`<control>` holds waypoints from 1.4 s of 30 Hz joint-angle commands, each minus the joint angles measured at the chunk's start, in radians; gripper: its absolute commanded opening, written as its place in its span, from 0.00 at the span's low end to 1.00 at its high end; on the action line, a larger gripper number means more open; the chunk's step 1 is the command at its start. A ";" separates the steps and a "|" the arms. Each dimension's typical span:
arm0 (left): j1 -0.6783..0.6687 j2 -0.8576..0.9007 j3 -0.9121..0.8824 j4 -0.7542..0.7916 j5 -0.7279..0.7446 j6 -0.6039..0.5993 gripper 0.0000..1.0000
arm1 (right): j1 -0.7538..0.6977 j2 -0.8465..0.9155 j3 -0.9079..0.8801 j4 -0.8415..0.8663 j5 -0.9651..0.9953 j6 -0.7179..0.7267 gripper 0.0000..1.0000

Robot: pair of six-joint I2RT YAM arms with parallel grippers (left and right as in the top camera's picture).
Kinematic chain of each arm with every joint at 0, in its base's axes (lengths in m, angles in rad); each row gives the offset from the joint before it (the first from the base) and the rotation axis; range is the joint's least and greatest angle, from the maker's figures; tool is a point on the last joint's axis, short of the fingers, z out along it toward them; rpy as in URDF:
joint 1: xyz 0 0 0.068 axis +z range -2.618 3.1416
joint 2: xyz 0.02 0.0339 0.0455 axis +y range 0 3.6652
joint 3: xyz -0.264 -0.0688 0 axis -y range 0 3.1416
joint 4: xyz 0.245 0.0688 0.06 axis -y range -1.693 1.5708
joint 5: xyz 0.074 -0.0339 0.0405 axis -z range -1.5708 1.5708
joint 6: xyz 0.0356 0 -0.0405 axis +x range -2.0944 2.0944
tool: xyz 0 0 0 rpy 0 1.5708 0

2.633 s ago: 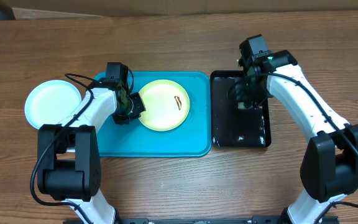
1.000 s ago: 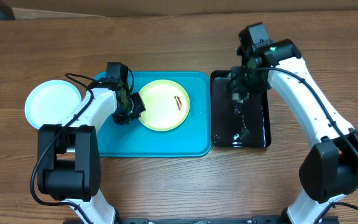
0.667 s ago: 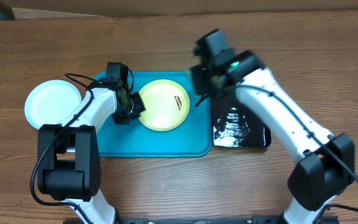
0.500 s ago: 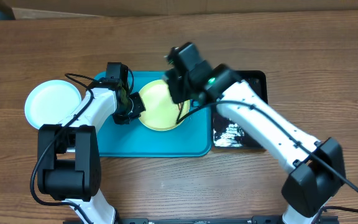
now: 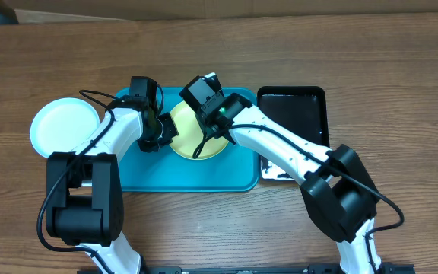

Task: Clean dirty plates on tray and stack at the side
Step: 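Scrub the yellow plate's red sauce with the sponge in the right gripper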

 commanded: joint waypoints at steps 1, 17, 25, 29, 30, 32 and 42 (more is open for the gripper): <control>-0.007 0.013 -0.018 0.004 -0.023 0.015 0.04 | -0.001 0.015 0.026 0.009 0.056 0.028 0.04; -0.007 0.013 -0.018 0.002 -0.023 0.016 0.04 | -0.018 0.159 0.024 -0.030 0.028 0.186 0.04; -0.007 0.013 -0.018 0.000 -0.023 0.016 0.04 | -0.056 0.193 0.024 -0.050 -0.232 0.220 0.04; -0.007 0.013 -0.018 0.000 -0.023 0.016 0.04 | -0.071 0.194 0.024 -0.051 -0.261 0.220 0.04; -0.007 0.013 -0.018 0.000 -0.023 0.016 0.04 | -0.073 0.194 0.024 -0.051 -0.261 0.220 0.04; -0.007 0.013 -0.018 0.000 -0.022 0.019 0.04 | -0.076 0.196 0.024 -0.050 -0.261 0.220 0.04; -0.007 0.013 -0.018 0.000 -0.022 0.019 0.04 | -0.075 0.196 0.023 -0.043 -0.304 0.220 0.04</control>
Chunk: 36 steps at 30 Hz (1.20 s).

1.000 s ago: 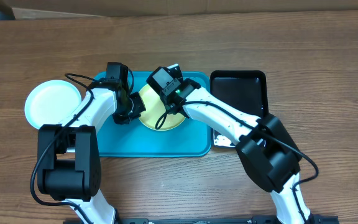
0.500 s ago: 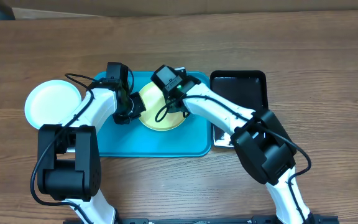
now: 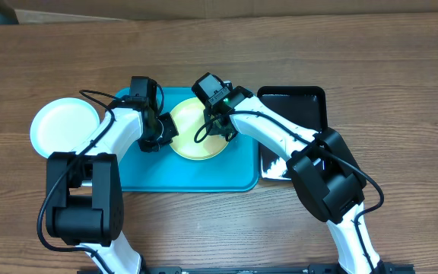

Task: Clean dirty plates on tray and stack at the side
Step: 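Scrub the yellow plate's red sauce with the sponge in the right gripper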

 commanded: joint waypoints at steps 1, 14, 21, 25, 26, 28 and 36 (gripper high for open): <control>-0.007 0.013 -0.018 0.000 -0.022 0.019 0.04 | 0.003 0.056 -0.018 -0.005 -0.104 0.008 0.04; -0.007 0.013 -0.018 0.000 -0.022 0.019 0.04 | -0.005 0.052 -0.009 0.087 -0.504 -0.010 0.04; -0.007 0.013 -0.018 0.000 -0.023 0.020 0.04 | -0.090 -0.028 0.114 0.063 -0.655 -0.029 0.04; -0.007 0.013 -0.018 -0.001 -0.023 0.020 0.04 | -0.162 -0.108 0.164 -0.002 -0.655 -0.058 0.04; -0.007 0.013 -0.018 -0.001 -0.023 0.020 0.04 | -0.179 -0.127 0.171 -0.028 -0.655 -0.082 0.04; -0.007 0.013 -0.018 -0.001 -0.023 0.020 0.04 | -0.216 -0.165 0.173 -0.089 -0.655 -0.128 0.04; -0.007 0.013 -0.018 0.000 -0.023 0.020 0.04 | -0.377 -0.224 0.172 -0.400 -0.357 -0.214 0.04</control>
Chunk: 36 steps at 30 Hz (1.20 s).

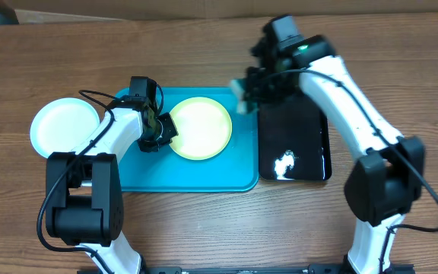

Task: Clean dirty plates on tray and stack at the side
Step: 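Scrub the yellow plate's red sauce with the sponge in the right gripper, then return the sponge to the basin and raise the right gripper away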

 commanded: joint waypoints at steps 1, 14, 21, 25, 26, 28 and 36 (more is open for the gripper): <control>-0.007 0.013 -0.018 0.000 -0.021 0.020 0.04 | -0.058 -0.020 0.012 -0.077 0.203 -0.049 0.04; -0.007 0.013 -0.018 0.003 -0.014 0.020 0.04 | -0.103 -0.020 -0.311 0.055 0.521 0.011 0.04; -0.007 0.013 -0.018 0.004 -0.013 0.019 0.04 | -0.099 -0.020 -0.424 0.176 0.515 0.011 0.22; -0.007 0.013 -0.018 0.004 -0.013 0.019 0.04 | -0.099 -0.021 -0.393 0.150 0.491 0.011 0.39; -0.007 0.013 -0.018 0.004 -0.013 0.019 0.04 | -0.099 -0.021 -0.373 0.136 0.482 0.011 0.42; -0.007 0.013 -0.018 0.004 -0.013 0.019 0.04 | -0.099 -0.021 -0.330 0.106 0.481 0.008 0.50; -0.007 0.013 -0.018 0.003 -0.013 0.019 0.05 | -0.143 -0.021 -0.181 0.026 0.485 0.004 0.96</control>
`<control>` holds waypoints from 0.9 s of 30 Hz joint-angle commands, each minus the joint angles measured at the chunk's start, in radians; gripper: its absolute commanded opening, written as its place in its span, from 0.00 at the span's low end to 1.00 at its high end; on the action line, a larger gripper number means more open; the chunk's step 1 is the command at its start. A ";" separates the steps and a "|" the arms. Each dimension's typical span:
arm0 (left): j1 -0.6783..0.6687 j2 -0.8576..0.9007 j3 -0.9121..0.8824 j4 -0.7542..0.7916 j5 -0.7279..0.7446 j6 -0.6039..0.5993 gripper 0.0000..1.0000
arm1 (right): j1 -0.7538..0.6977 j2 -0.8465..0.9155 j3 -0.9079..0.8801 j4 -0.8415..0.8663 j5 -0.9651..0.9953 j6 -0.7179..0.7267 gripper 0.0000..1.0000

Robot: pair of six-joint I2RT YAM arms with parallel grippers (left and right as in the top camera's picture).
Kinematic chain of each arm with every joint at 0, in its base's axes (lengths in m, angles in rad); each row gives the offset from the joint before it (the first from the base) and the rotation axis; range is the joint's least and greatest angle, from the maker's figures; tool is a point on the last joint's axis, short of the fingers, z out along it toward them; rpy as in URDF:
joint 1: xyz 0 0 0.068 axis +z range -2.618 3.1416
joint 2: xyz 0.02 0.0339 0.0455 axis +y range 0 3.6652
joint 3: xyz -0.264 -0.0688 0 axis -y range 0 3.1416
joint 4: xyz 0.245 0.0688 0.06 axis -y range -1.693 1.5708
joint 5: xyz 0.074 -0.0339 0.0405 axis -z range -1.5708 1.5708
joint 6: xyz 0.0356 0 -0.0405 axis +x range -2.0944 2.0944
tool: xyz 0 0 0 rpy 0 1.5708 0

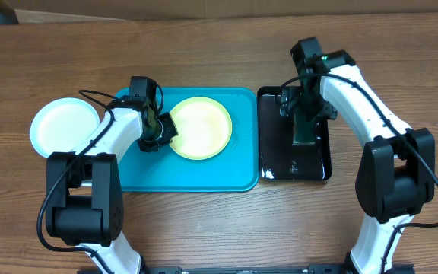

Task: Clean dirty plates on tray and stack at the side
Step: 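Return the sponge to the basin and raise the right gripper away, then lift the yellow plate with the left gripper and swing it toward the basin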

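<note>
A yellow-green plate (pixel 201 128) lies on the teal tray (pixel 204 176). My left gripper (pixel 163 131) is at the plate's left rim and looks shut on it. A white plate (pixel 64 125) rests on the table left of the tray. Over the black tray (pixel 275 144) on the right, my right gripper (pixel 304 128) points down, and a dull green sponge (pixel 304 135) shows between its fingers. Its jaws are mostly hidden by the wrist.
The teal tray and the black tray sit side by side at mid table. A wet gleam shows at the black tray's near left corner. Bare wooden table (pixel 204 46) lies behind and in front of both trays.
My right gripper has moved from above the gap at the trays' far edge to a spot over the middle of the black tray, sponge still with it. The left gripper and both plates have not moved.
At first my right gripper was down on the yellow-green plate while the left held its rim. It was still on the plate a moment later, slightly shifted. Then it was lifted away toward the far right with a pale sponge, and now hangs over the black tray.
</note>
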 commanded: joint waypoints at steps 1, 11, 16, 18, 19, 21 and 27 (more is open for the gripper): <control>-0.007 0.013 -0.018 0.002 -0.014 0.019 0.07 | -0.051 -0.014 0.056 -0.010 0.000 0.001 0.99; -0.007 0.013 -0.018 0.002 -0.014 0.019 0.15 | -0.303 -0.014 0.058 -0.003 -0.038 0.007 1.00; -0.007 0.013 -0.016 0.002 -0.014 0.021 0.04 | -0.377 -0.014 0.058 -0.002 -0.038 0.007 1.00; -0.006 0.011 0.002 -0.021 -0.013 0.056 0.04 | -0.392 -0.014 0.058 0.000 -0.037 0.007 1.00; -0.005 0.011 0.015 -0.039 -0.016 0.076 0.04 | -0.396 -0.014 0.058 0.000 -0.037 0.007 1.00; -0.003 0.011 0.057 -0.087 -0.028 0.092 0.04 | -0.401 -0.014 0.058 0.004 -0.037 0.007 1.00; -0.003 0.005 0.197 -0.224 -0.085 0.114 0.04 | -0.401 -0.014 0.058 0.032 -0.037 0.007 1.00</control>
